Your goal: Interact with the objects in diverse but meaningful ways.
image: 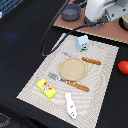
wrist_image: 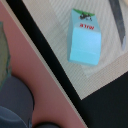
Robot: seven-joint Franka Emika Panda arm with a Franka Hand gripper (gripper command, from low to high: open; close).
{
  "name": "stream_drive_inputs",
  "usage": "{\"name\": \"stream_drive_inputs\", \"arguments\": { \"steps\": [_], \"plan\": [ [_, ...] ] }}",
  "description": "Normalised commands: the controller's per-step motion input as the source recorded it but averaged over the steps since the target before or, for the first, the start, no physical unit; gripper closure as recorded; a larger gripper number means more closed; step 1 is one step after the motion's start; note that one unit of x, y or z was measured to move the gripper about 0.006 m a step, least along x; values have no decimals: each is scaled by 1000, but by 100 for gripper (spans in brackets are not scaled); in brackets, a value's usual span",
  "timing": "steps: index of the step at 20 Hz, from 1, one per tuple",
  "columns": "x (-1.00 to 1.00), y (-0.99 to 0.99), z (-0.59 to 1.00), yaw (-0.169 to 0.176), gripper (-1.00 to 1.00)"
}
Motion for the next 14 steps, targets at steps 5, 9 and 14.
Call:
{"name": "stream_drive_inputs", "arguments": {
  "steps": [5, 9, 14],
  "plan": [
    [-935, 233, -559, 16, -100],
    [-970, -19, -334, 0, -100],
    [-1000, -27, -339, 0, -100]
  ]
}}
